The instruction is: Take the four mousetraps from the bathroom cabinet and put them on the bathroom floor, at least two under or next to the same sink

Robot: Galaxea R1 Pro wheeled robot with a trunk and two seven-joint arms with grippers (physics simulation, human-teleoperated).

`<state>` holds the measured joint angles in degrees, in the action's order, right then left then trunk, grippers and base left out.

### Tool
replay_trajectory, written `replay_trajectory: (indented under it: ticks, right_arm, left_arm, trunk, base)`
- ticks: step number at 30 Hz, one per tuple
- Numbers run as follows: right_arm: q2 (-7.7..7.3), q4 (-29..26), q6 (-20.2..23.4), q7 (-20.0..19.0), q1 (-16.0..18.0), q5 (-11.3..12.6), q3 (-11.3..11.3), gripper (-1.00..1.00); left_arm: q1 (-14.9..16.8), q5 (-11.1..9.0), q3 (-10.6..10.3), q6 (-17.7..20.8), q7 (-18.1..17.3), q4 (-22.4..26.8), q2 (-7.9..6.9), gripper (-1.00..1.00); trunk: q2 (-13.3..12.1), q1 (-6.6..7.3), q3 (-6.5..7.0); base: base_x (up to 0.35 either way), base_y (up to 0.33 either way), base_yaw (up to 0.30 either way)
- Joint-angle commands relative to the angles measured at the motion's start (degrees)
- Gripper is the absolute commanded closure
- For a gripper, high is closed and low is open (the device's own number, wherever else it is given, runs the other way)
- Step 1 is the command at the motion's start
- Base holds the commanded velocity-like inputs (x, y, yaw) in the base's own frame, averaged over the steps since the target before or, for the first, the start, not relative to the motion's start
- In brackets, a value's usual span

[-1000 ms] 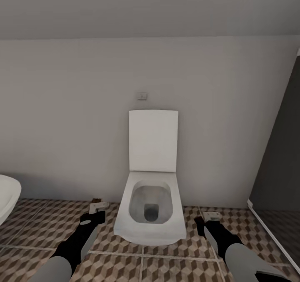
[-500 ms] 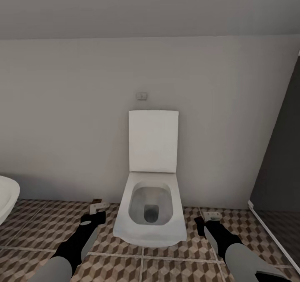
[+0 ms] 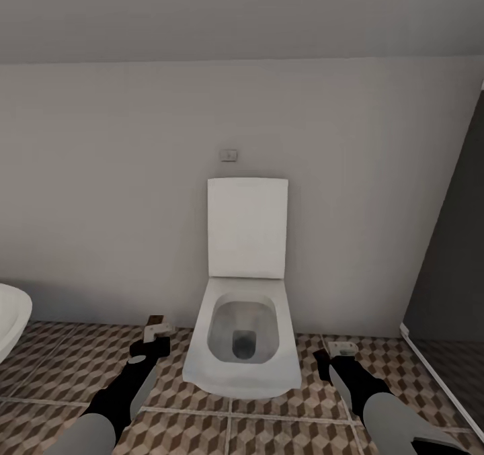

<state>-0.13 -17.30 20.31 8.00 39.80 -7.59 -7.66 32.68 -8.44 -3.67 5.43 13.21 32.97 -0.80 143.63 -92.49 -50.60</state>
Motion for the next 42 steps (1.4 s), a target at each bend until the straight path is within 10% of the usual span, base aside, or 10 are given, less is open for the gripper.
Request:
replay_trajectory:
  ticks: [1, 42]
  right_arm:
    - [0.04, -0.10, 0.34, -0.09, 0.02, -0.58, -0.34, 1.00]
    - [-0.03, -0.19, 0.86, -0.03, 0.02, -0.66, -0.40, 1.00]
  left_arm:
    - [0.01, -0.45, -0.45, 0.28, 0.32, 0.02, -0.12, 1.00]
    - [0.01, -0.42, -0.54, 3.81, 0.24, 0.21, -0.39, 1.00]
  trunk:
    - [0.03, 0.01, -0.06]
    - [0.03, 0.01, -0.06]
  base:
    - [0.000, 0.000, 0.000]
    - [0.105, 0.045, -0.010]
